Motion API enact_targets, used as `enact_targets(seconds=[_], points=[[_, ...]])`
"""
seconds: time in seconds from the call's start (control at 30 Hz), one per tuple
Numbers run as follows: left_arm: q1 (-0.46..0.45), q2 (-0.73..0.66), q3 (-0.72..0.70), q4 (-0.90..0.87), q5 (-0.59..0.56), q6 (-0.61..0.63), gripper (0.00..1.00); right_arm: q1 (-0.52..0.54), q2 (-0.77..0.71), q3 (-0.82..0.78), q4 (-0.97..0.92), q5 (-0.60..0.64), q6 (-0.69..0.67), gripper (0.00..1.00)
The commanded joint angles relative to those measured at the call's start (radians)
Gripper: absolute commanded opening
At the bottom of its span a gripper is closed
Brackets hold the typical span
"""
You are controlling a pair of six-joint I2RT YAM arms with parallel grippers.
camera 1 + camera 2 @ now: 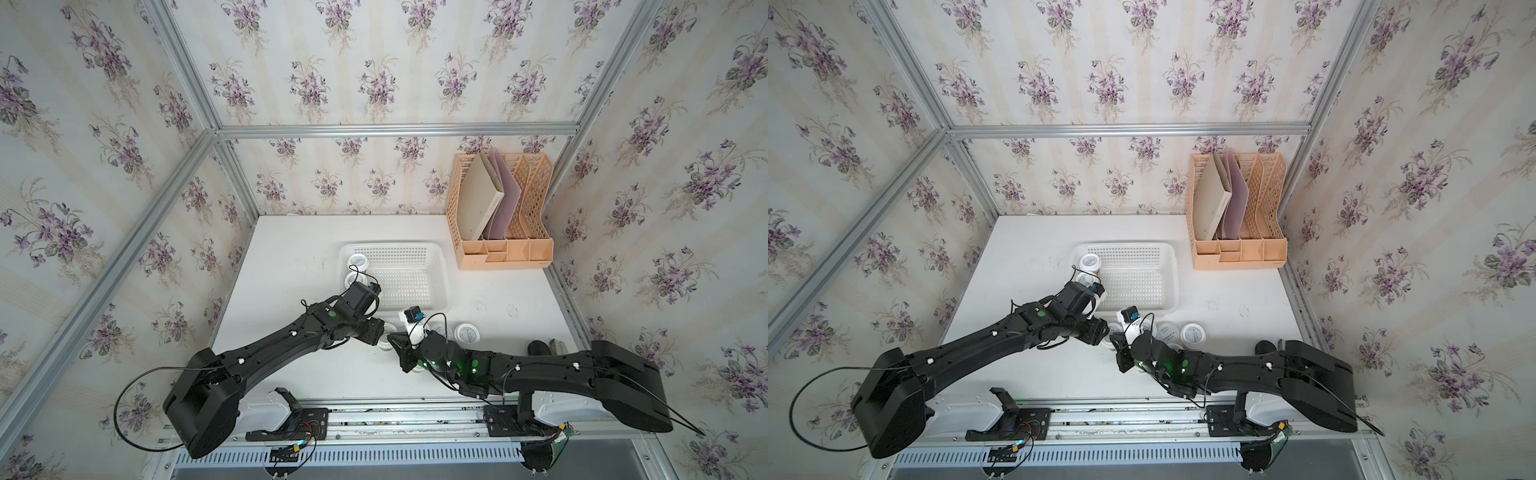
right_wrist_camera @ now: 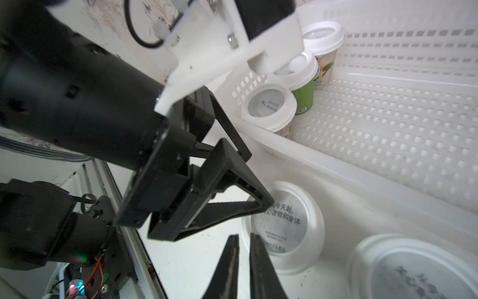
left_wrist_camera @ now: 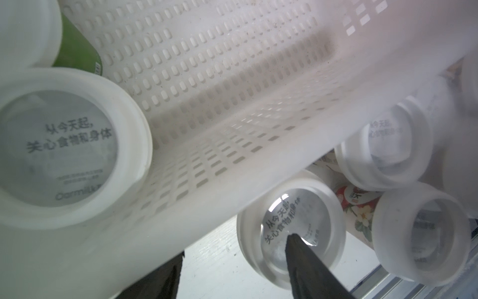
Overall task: Put the yogurt in the basket
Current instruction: Adjust the yogurt at the center of the board.
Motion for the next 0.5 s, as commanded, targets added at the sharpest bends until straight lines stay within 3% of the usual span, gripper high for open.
enact_targets(seconds=[0.0, 0.3, 0.47], points=[[0.0, -0.013, 0.015, -0.018, -0.03, 0.028, 0.72, -0.001, -0.095, -0.019, -0.045, 0.043, -0.028, 0.17], [-0.031, -0.075, 0.098, -0.107, -0.021, 0.025, 0.98, 0.0, -0.383, -0.046, -0.288, 0.143, -0.038, 0.21], [-0.072, -0.03, 0.136, -0.127, -0.028, 0.01, 0.99, -0.001, -0.534, -0.043, -0.447, 0.204, -0.036, 0.23]])
